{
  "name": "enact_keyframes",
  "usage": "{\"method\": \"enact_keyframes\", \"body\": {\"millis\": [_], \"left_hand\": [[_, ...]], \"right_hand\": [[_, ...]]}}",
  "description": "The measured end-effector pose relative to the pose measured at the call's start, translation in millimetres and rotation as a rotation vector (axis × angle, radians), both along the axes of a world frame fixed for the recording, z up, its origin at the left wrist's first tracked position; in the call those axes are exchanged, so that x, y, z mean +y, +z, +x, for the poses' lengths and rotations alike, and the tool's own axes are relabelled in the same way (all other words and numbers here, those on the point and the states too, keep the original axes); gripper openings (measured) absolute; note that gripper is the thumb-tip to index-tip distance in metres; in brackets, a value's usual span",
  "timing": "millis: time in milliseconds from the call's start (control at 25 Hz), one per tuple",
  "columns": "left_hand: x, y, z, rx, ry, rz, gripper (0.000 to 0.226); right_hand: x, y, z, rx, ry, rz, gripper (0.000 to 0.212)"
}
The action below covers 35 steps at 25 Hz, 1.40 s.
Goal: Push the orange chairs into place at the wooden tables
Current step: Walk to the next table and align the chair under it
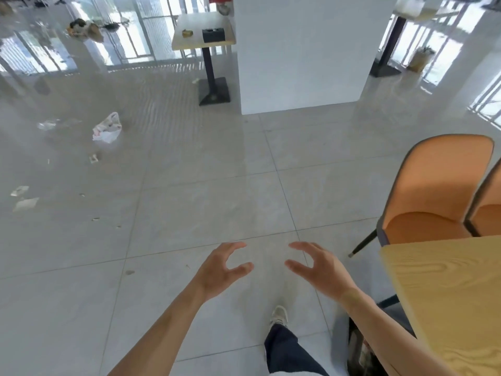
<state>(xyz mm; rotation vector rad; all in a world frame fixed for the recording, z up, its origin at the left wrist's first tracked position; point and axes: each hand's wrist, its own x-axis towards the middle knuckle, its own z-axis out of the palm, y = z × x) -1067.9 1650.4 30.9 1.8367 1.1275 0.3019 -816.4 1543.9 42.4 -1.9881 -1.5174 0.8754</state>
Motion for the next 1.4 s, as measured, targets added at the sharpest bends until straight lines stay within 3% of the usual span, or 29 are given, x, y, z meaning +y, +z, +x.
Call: {"method": "enact_keyframes", "body": {"millis": [360, 920, 1400], "left_hand": [[187.0, 29.6, 128.2, -0.02, -0.07, -0.002, 0.056], [506.1, 14.8, 294.7, -0.045, -0.326, -0.025, 0.053], [628.6, 15.3, 541.1, -0.023, -0.744, 0.011, 0.059]], "right_hand": [[167.9, 25.5, 120.2, -0.007, -0.107, 0.017, 0.046], [417.7, 22.2, 255.2, -0.046, -0.4, 0.006, 0.047], [478.3, 9.1, 410.3, -0.027, -0.777, -0.036, 0.049]]}}
